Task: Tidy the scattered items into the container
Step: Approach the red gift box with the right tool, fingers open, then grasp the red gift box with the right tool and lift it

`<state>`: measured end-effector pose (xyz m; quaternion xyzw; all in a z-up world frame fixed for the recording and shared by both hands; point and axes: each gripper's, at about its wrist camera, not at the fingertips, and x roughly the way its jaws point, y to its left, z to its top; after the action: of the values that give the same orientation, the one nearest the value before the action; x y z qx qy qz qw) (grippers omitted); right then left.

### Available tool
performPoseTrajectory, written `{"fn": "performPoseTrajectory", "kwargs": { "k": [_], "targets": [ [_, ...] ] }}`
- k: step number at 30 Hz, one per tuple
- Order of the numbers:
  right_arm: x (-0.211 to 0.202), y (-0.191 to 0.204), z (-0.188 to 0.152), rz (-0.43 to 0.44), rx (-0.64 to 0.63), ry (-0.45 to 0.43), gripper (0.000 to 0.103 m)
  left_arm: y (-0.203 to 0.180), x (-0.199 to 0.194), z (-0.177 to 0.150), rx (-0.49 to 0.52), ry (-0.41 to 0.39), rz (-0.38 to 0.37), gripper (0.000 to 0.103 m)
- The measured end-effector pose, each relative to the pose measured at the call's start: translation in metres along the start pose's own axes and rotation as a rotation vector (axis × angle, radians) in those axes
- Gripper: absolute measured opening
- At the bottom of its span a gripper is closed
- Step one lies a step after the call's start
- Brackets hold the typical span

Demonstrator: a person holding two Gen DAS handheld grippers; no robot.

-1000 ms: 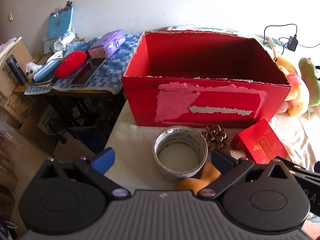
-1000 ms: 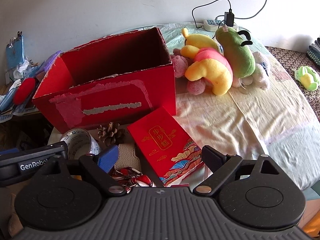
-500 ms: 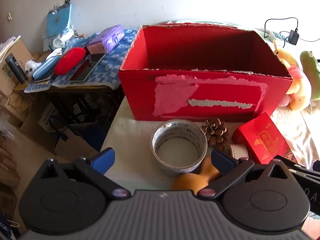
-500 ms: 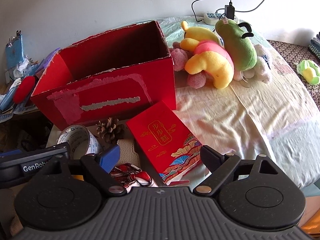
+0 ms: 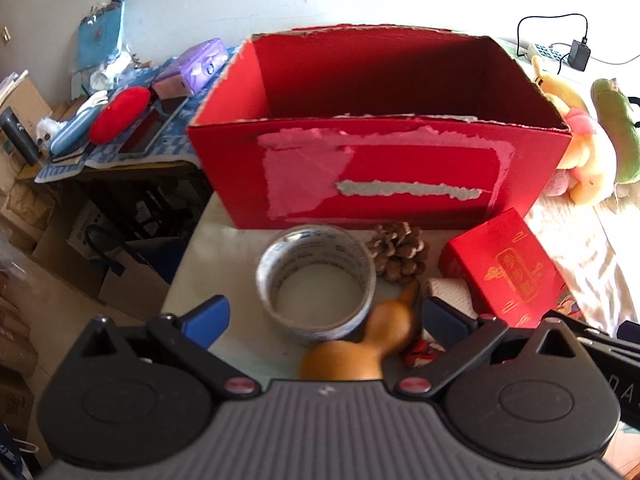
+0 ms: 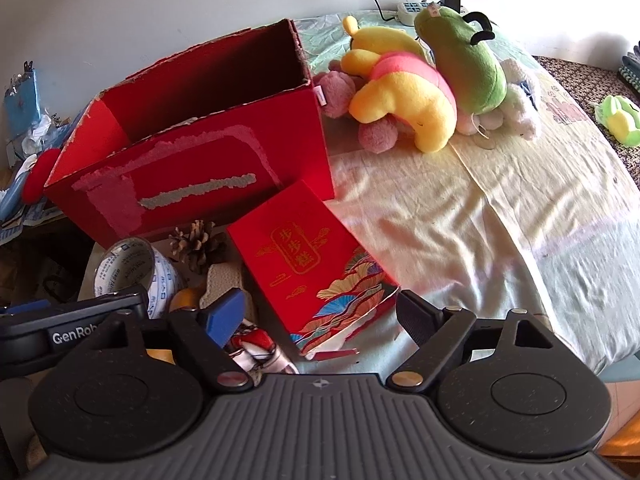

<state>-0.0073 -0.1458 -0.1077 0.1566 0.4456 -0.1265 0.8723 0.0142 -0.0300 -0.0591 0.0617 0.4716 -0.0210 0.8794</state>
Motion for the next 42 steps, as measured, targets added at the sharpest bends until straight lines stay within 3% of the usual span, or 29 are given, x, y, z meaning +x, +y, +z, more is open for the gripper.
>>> {"fn": "performPoseTrajectory", "kwargs": {
  "k": [4,13,16,19,23,28,33,38,42],
  "targets": [
    [0.007,-0.014,0.011,0.014,0.0,0.009,0.083,-0.013,0.001,0.004,0.02,-0.015,-0.053,0.1],
    [0.025,-0.054,0.041,0.084,-0.037,0.025,0.081,-0.041,-0.019,-0.003,0.066,-0.115,-0.289,0.1],
    [0.035,-0.063,0.049,0.135,-0.062,0.046,0.079,-0.058,-0.013,-0.002,0.073,-0.092,-0.351,0.097],
    [0.047,-0.074,0.057,0.2,-0.055,0.087,0.07,-0.068,-0.004,-0.001,0.053,-0.054,-0.422,0.093],
    [0.061,-0.095,0.069,0.288,-0.021,0.131,0.069,-0.076,0.002,-0.003,0.03,-0.033,-0.489,0.091],
    [0.068,-0.115,0.081,0.384,-0.055,0.155,0.065,-0.084,0.016,-0.009,-0.001,0.044,-0.481,0.091],
    [0.071,-0.11,0.084,0.495,-0.141,0.191,0.062,-0.093,0.031,-0.011,-0.022,0.089,-0.46,0.091],
    [0.087,-0.097,0.077,0.582,-0.173,0.27,0.049,-0.099,0.04,-0.014,-0.017,0.097,-0.435,0.092],
    [0.096,-0.093,0.073,0.637,-0.174,0.323,0.048,-0.107,0.047,-0.012,0.011,0.09,-0.42,0.095]
  ]
}}
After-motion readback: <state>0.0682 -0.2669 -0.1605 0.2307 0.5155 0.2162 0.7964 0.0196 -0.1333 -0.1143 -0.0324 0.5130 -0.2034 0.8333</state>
